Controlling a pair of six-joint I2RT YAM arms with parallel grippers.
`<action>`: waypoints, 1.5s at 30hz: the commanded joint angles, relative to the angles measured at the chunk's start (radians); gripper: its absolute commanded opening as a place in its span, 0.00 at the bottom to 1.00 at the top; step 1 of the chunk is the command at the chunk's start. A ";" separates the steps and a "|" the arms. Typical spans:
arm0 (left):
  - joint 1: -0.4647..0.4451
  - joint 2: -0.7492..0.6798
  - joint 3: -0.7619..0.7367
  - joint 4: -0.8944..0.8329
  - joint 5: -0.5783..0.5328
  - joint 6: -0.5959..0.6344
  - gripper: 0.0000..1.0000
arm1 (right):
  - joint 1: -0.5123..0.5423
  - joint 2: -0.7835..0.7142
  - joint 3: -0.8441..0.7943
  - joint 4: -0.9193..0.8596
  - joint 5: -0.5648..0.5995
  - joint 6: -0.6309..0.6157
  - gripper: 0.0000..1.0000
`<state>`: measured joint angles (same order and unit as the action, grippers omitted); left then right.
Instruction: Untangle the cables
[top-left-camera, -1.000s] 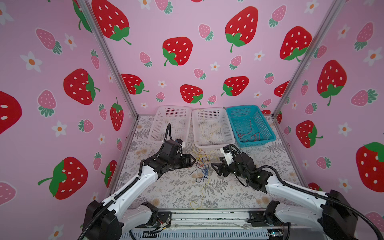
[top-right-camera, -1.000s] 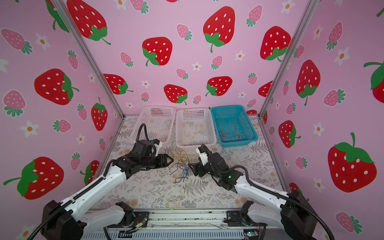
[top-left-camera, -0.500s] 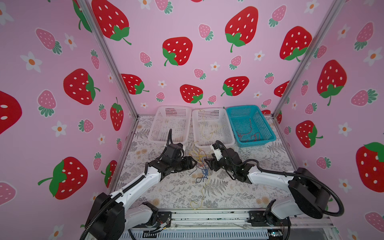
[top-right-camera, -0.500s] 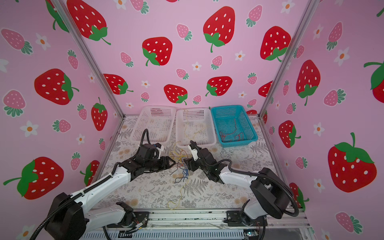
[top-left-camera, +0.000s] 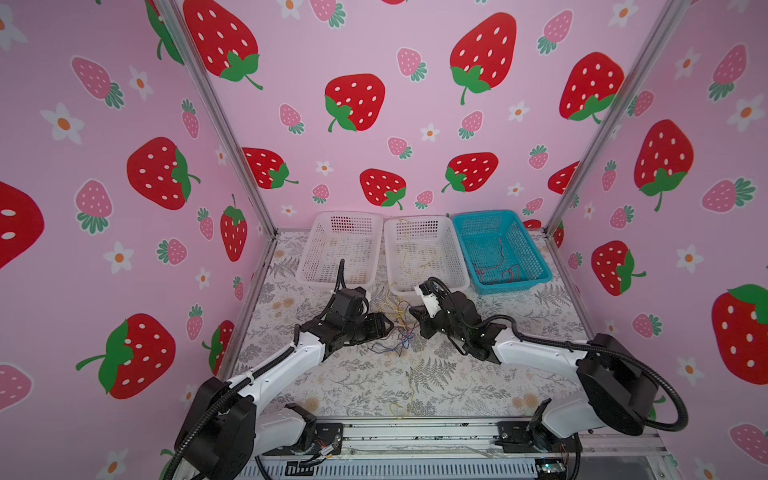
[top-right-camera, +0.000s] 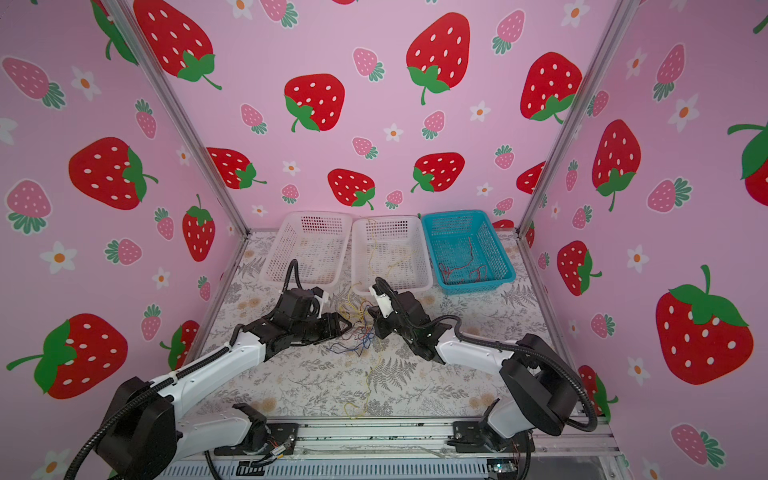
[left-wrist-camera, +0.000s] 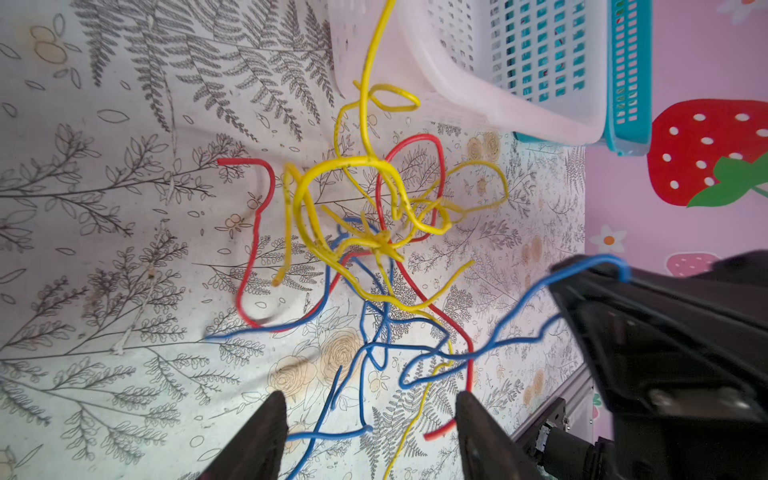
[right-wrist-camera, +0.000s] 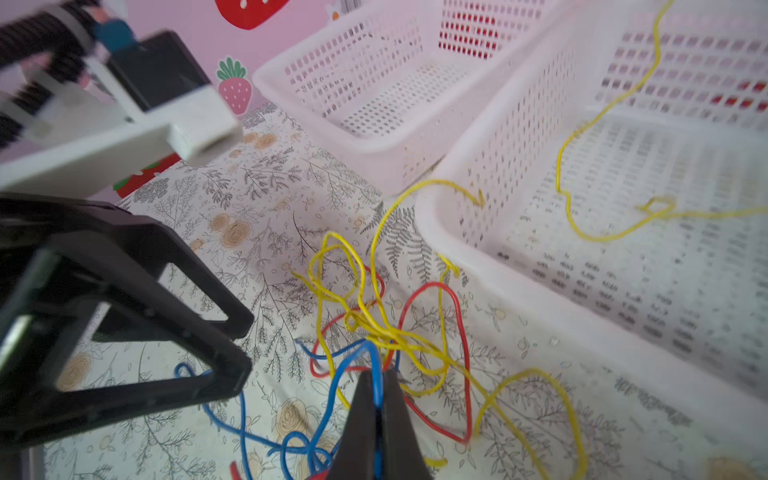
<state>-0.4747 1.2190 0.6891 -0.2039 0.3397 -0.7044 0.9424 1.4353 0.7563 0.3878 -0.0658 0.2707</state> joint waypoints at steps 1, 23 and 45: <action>0.008 -0.014 -0.002 0.005 -0.016 0.005 0.66 | 0.043 -0.100 0.064 -0.039 0.029 -0.076 0.00; 0.026 -0.225 -0.057 0.106 0.043 -0.013 0.67 | 0.154 -0.512 0.120 -0.133 -0.066 -0.166 0.00; 0.003 -0.170 -0.268 0.366 0.141 -0.193 0.64 | 0.153 -0.741 -0.201 -0.088 -0.037 -0.080 0.00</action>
<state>-0.4591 1.0245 0.4599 0.0296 0.4141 -0.8261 1.0912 0.7265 0.5625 0.2459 -0.1146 0.1780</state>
